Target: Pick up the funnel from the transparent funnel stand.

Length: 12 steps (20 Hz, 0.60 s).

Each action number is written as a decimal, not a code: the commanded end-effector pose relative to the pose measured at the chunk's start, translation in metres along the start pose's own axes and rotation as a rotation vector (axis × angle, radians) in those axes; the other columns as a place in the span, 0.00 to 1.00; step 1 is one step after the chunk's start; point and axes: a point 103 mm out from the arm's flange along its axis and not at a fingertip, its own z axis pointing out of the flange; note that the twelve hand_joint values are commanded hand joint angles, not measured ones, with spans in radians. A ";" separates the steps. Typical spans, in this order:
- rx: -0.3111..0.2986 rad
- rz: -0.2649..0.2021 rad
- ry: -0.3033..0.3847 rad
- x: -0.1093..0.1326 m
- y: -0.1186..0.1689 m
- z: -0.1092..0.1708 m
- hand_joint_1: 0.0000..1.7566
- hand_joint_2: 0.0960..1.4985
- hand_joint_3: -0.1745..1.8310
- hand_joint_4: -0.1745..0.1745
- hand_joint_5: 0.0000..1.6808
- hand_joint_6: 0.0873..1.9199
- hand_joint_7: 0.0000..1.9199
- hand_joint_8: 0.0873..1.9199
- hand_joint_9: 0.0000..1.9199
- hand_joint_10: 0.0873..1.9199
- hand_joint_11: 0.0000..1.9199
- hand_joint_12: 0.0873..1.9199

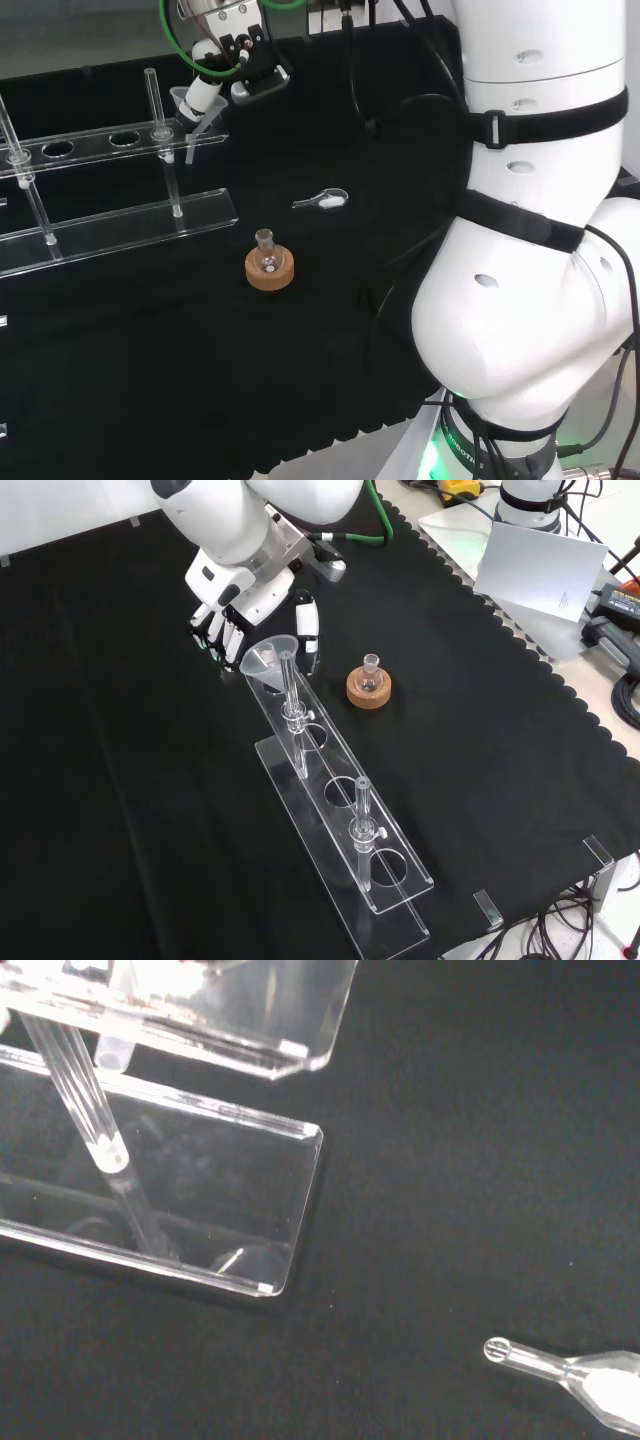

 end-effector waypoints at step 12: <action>-0.116 -0.020 -0.043 -0.007 -0.026 -0.041 0.35 0.49 0.10 0.64 0.46 0.00 0.46 0.19 0.28 0.26 0.00 0.60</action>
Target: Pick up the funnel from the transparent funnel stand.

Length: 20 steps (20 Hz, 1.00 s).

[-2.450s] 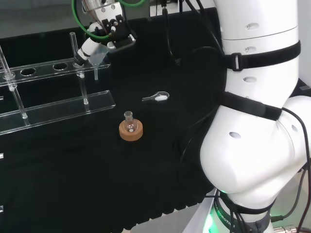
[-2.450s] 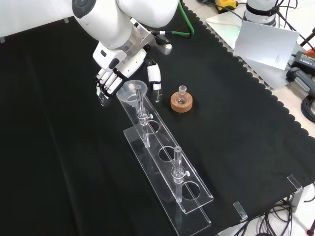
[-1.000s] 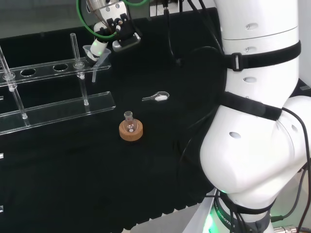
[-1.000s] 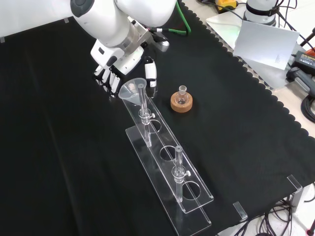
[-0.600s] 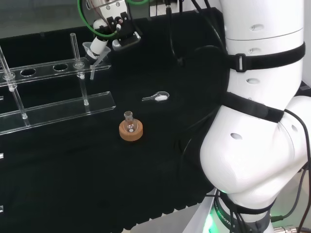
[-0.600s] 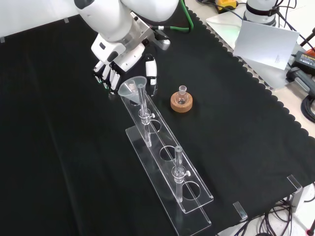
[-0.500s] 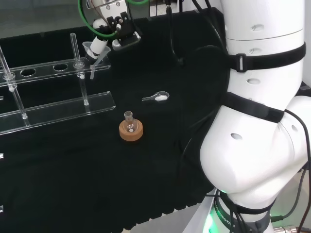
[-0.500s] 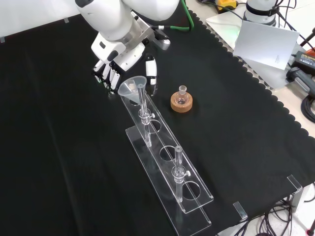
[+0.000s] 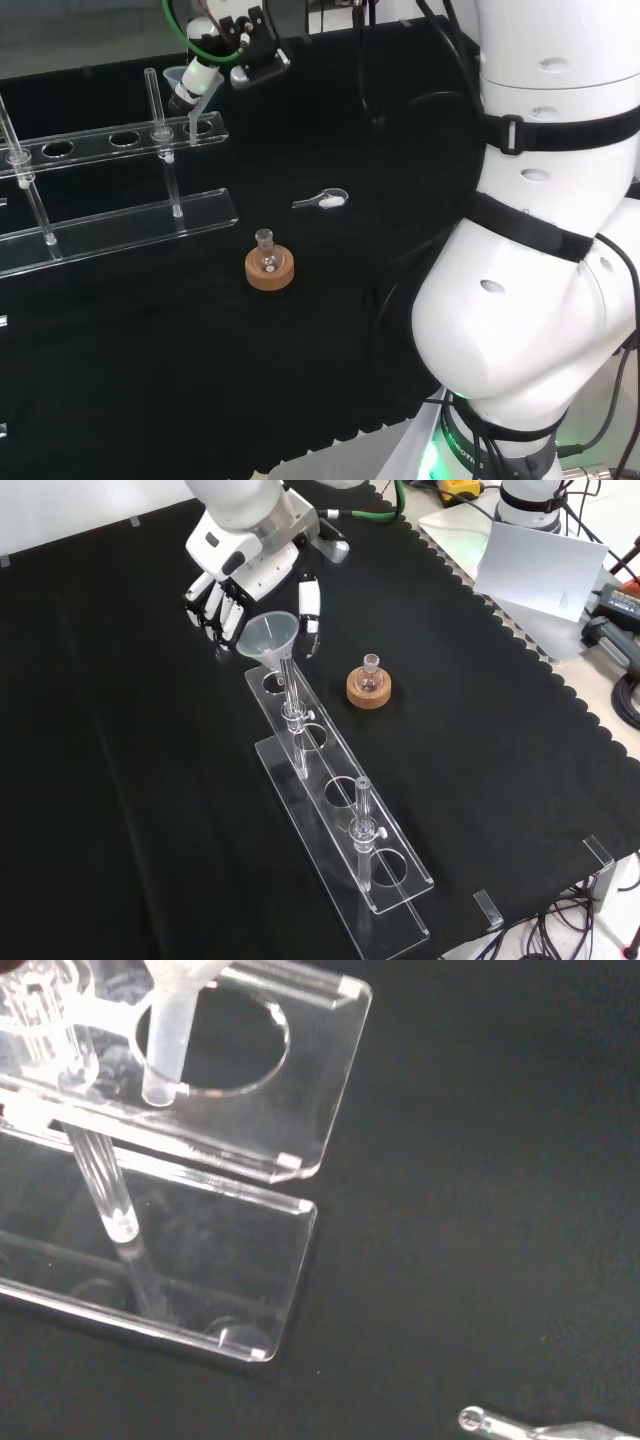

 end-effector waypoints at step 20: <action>-0.186 0.016 0.000 -0.044 -0.065 -0.104 0.35 0.49 0.10 0.63 0.45 0.00 0.45 0.19 0.27 0.24 0.00 0.60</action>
